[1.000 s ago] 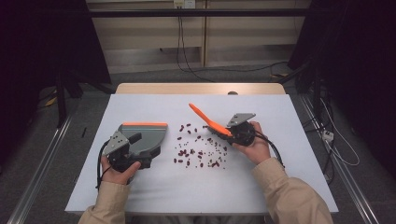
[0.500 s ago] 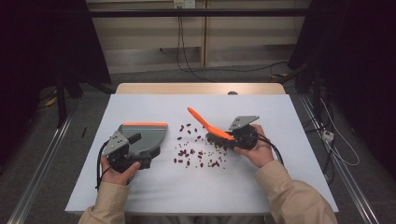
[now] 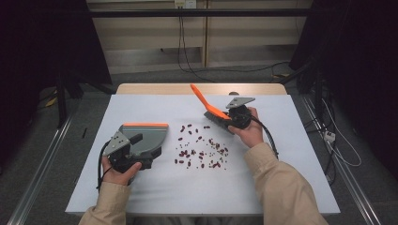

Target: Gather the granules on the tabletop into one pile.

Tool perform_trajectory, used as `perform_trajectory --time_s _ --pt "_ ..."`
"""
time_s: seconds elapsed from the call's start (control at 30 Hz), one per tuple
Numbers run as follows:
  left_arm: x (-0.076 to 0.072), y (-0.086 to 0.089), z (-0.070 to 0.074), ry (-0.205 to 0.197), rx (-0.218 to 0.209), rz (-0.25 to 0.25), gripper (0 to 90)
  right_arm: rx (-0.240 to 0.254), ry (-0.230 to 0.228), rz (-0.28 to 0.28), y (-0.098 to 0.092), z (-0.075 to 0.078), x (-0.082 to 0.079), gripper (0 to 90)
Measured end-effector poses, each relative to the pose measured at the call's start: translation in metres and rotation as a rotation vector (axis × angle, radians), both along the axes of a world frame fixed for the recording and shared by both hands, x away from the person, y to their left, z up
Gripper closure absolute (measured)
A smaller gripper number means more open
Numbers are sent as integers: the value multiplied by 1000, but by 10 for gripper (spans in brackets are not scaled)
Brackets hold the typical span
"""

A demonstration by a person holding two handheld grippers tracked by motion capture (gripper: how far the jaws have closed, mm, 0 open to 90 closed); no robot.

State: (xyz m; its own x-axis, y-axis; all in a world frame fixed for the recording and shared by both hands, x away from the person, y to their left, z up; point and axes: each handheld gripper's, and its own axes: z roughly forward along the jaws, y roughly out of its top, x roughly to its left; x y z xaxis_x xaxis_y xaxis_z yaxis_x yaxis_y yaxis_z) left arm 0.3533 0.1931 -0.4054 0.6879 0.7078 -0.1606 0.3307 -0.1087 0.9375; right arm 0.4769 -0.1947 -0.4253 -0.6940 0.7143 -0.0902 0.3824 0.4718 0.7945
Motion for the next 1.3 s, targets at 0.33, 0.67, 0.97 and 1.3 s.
perform_trajectory --time_s 0.33,0.67,0.97,1.3 --pt "0 3 -1 0 2 8 64 -53 6 120 15 -7 -2 708" --pt "-1 2 0 -2 5 14 64 -81 37 225 14 -2 -36 705" --pt "-1 1 0 -6 12 11 65 -56 100 198 2 4 -46 707" --pt "0 0 -1 -2 18 6 65 -23 209 85 8 11 -36 644"
